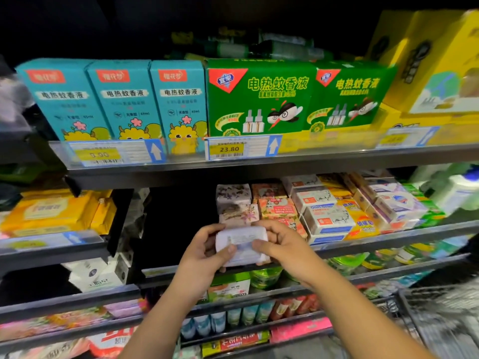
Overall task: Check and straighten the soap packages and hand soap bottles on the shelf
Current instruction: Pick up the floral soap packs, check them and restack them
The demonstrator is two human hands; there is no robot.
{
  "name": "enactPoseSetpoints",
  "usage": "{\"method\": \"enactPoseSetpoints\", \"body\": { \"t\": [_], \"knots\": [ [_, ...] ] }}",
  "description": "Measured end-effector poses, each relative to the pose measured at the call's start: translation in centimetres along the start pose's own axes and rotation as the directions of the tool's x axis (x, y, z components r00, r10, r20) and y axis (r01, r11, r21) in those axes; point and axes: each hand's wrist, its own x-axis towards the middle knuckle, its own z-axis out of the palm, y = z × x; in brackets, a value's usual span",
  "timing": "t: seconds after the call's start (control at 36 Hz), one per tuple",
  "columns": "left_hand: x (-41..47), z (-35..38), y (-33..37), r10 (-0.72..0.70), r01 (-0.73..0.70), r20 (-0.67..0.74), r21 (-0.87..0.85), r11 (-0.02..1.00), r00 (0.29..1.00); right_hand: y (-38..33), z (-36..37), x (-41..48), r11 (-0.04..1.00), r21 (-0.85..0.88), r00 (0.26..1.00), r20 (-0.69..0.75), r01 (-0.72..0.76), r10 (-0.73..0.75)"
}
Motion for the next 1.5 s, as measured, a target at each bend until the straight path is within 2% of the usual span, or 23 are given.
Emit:
{"method": "enactPoseSetpoints", "body": {
  "t": [0.11,0.19,0.25,0.33,0.47,0.61,0.69,0.78,0.81,0.92,1.08,1.17,1.28,1.39,1.5],
  "knots": [
    [-0.6,-1.1,-0.4,0.029,-0.024,0.171,-0.033,0.999,0.985,-0.1,0.6,-0.6,0.989,0.139,0.996,-0.077,-0.042,0.053],
    [-0.9,-2.1,-0.7,0.055,-0.060,0.273,0.011,0.998,0.961,-0.2,0.9,-0.7,0.974,0.208,0.992,-0.068,-0.094,0.110],
    [-0.9,-2.2,0.0,0.119,-0.154,0.243,0.131,0.979,0.963,-0.6,1.0,-0.9,0.964,0.232,0.991,-0.015,-0.127,0.134],
    [-0.6,-2.3,1.1,0.257,-0.295,0.155,0.337,0.894,0.954,-1.3,1.2,-0.8,0.950,0.263,0.986,0.036,-0.165,0.162],
    [0.0,-3.0,1.4,0.293,-0.333,0.159,0.429,0.840,0.943,-2.2,1.5,-0.4,0.948,0.260,0.983,0.028,-0.184,0.183],
    [0.1,-2.7,1.3,0.192,-0.222,0.119,0.362,0.905,0.974,-2.2,1.0,0.0,0.975,0.189,0.993,0.043,-0.120,0.114],
    [-0.1,-2.3,1.0,0.122,-0.148,0.112,0.268,0.952,0.986,-2.3,0.5,0.0,0.982,0.174,0.992,0.115,-0.069,0.050],
    [-0.2,-1.9,0.8,0.094,-0.103,0.070,0.131,0.986,0.993,-2.3,0.3,0.2,1.000,-0.023,0.987,0.162,0.009,-0.005],
    [-0.1,-1.8,0.8,0.088,-0.092,0.043,0.098,0.991,0.995,-2.1,0.2,0.4,0.999,-0.034,0.985,0.173,0.016,-0.010],
    [0.1,-1.2,1.5,0.068,-0.068,-0.043,0.006,0.998,0.997,-1.6,0.4,1.2,0.998,0.062,0.995,0.095,0.030,-0.036],
    [0.6,-1.4,1.8,0.016,-0.013,0.040,-0.081,0.997,0.999,-1.6,0.3,1.4,0.983,0.180,0.999,-0.014,0.039,-0.037],
    [1.1,-2.4,1.1,0.026,-0.030,0.132,0.034,0.999,0.991,-2.1,-0.1,1.3,0.947,0.320,1.000,-0.006,-0.019,0.022],
    [1.9,-2.0,1.8,0.175,-0.214,0.143,0.326,0.921,0.974,-2.5,-0.6,1.2,0.938,0.329,0.994,0.063,-0.109,0.094],
    [2.1,-1.5,2.2,0.279,-0.285,0.062,0.306,0.909,0.958,-3.1,-0.3,1.0,0.941,0.307,0.989,0.089,-0.144,0.122],
    [1.9,-1.6,1.9,0.302,-0.312,0.076,0.244,0.918,0.950,-3.1,-0.8,1.0,0.991,0.118,0.997,0.043,-0.066,0.061]
  ]
}}
